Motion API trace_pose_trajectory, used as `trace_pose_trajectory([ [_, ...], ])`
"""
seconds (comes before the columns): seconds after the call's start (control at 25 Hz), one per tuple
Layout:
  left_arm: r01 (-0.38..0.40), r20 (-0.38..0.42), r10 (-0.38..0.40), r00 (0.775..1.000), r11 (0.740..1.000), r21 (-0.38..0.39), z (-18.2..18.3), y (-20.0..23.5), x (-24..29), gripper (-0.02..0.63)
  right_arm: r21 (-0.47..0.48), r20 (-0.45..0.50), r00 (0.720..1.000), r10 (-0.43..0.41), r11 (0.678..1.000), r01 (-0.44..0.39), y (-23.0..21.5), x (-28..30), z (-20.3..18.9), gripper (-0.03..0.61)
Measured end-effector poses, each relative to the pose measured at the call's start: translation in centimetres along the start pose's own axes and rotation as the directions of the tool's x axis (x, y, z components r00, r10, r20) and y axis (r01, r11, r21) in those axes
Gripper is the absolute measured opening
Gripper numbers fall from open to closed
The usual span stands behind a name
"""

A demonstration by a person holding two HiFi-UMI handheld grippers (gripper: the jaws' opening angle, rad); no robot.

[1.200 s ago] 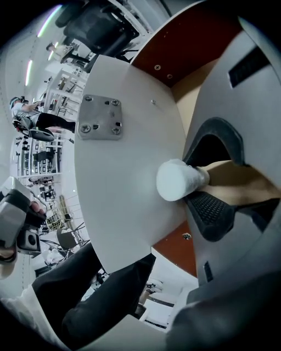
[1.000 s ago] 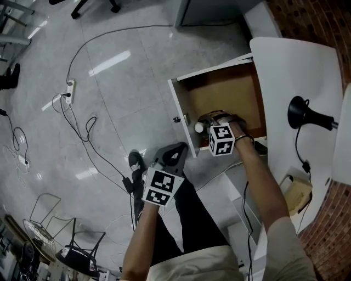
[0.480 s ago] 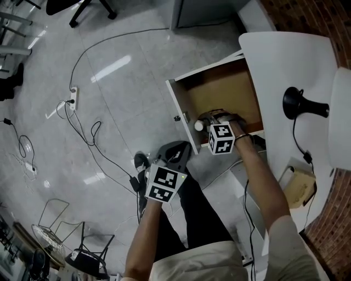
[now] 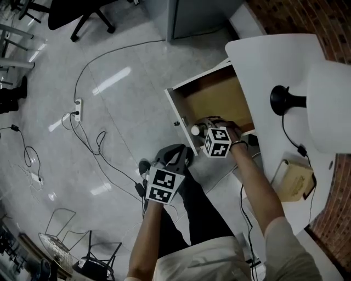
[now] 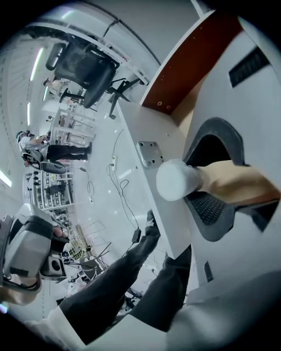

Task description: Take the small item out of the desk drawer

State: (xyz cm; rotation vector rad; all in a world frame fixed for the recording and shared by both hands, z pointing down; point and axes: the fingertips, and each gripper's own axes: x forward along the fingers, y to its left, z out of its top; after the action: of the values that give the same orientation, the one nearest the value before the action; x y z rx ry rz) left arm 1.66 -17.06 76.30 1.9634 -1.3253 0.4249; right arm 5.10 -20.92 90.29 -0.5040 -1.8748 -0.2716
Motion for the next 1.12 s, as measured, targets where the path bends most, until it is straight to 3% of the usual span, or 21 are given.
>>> trace_pose_trajectory([
  [0.32, 0.016, 0.009, -0.016, 1.0, 0.999, 0.038, 2.0, -0.7, -3.0, 0.017, 0.157, 0.028, 0.997, -0.073, 0.985, 0.067, -0.1, -3.7, 2.5, 0.166],
  [0.6, 0.049, 0.023, -0.051, 0.998, 0.994, 0.096, 5.1, -2.0, -5.7, 0.017, 0.326, 0.046, 0.986, -0.163, 0.935, 0.14, 0.8, -7.6, 4.4, 0.166],
  [0.92, 0.081, 0.014, -0.083, 0.996, 0.988, 0.134, 6.3, -3.7, -9.3, 0.017, 0.553, 0.09, 0.951, -0.296, 0.809, 0.2, 2.1, -12.5, 7.6, 0.166],
  [1.12, 0.11, 0.029, -0.116, 0.993, 0.982, 0.153, 7.8, -4.9, -11.7, 0.017, 0.652, 0.075, 0.909, -0.409, 0.71, 0.266, 2.2, -16.2, 8.5, 0.166],
])
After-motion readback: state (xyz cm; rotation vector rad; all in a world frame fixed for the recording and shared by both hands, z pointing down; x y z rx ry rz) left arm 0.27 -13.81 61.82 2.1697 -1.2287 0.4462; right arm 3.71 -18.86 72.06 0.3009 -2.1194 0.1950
